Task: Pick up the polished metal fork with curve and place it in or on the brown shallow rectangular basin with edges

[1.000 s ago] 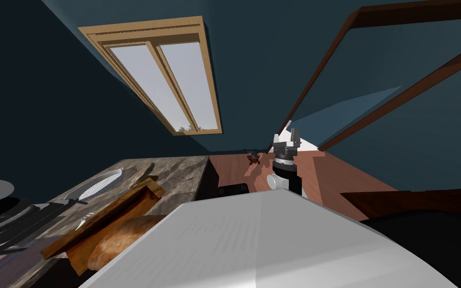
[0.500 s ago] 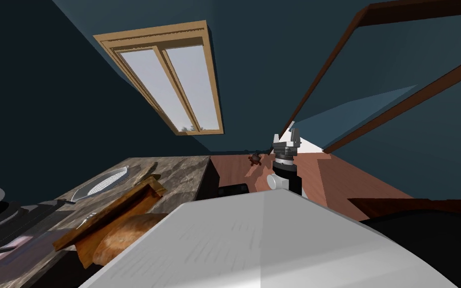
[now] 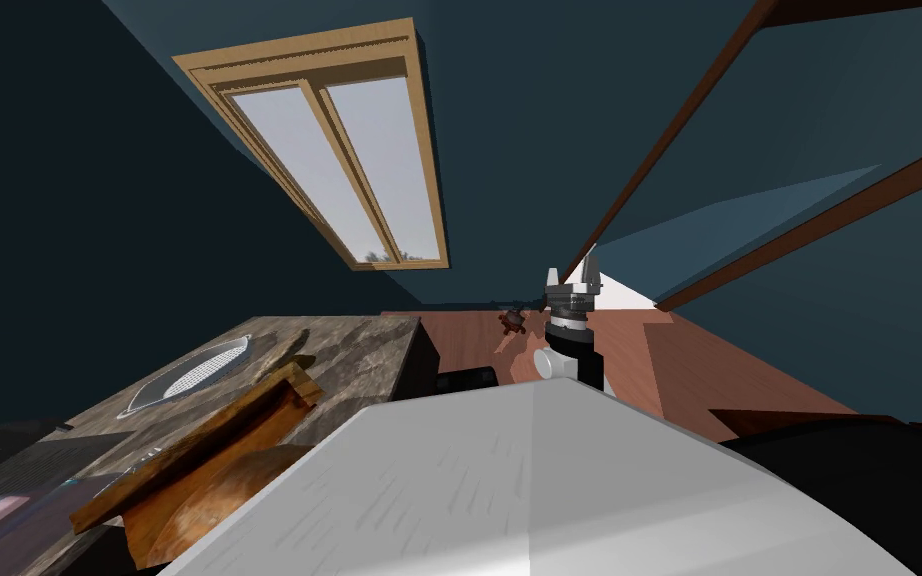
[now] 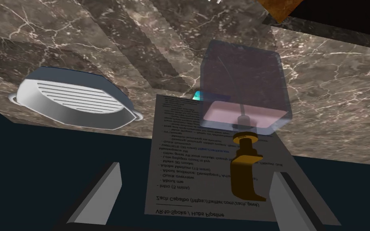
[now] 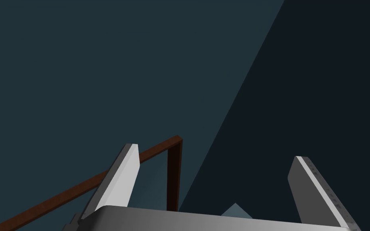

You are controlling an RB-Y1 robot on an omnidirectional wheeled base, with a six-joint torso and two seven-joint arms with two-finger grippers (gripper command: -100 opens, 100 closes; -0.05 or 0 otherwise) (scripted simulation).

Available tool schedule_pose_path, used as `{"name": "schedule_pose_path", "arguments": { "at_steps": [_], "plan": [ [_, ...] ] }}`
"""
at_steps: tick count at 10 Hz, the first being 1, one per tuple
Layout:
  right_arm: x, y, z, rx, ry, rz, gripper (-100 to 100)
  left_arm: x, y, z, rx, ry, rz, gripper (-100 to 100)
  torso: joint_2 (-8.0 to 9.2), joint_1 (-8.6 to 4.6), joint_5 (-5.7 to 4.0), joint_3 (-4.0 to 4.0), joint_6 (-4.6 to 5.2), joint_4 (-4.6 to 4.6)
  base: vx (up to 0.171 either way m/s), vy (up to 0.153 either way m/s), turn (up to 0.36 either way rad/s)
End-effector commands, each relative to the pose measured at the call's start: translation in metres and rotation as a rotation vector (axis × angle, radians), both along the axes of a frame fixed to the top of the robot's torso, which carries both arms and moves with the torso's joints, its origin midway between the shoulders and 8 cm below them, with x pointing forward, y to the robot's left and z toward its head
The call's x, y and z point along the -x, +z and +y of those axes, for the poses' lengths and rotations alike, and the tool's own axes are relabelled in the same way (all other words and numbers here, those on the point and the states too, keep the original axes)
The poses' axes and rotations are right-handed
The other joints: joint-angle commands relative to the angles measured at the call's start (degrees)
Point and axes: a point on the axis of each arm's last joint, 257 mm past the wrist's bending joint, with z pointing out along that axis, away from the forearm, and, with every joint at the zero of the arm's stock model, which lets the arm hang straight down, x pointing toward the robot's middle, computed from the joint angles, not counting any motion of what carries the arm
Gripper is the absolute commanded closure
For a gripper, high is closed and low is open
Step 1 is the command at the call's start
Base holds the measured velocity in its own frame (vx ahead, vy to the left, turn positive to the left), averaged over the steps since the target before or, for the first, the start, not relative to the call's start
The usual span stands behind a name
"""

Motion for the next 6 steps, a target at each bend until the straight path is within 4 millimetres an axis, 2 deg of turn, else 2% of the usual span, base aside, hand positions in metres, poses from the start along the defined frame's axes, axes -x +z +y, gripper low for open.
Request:
{"name": "schedule_pose_path", "arguments": {
  "at_steps": [1,4,6],
  "plan": [
    [0.0,0.0,0.0,0.0,0.0,0.0,0,-0.01,0.004,0.005,-0.03,-0.003,-0.047,-100,0.0,0.0,0.0,0.0,0.0,0.0,-0.011,0.0,0.007],
    [0.0,0.0,0.0,0.0,0.0,0.0,0,-0.026,0.011,0.013,-0.068,-0.046,-0.092,-100,0.06,-0.02,-0.01,0.04,0.0,0.02,-0.003,0.0,0.003],
    [0.0,0.0,0.0,0.0,0.0,0.0,0,-0.032,0.029,0.007,-0.061,-0.042,-0.084,-100,0.08,-0.04,-0.02,0.05,0.0,0.02,-0.018,-0.001,0.015]
  ]
}}
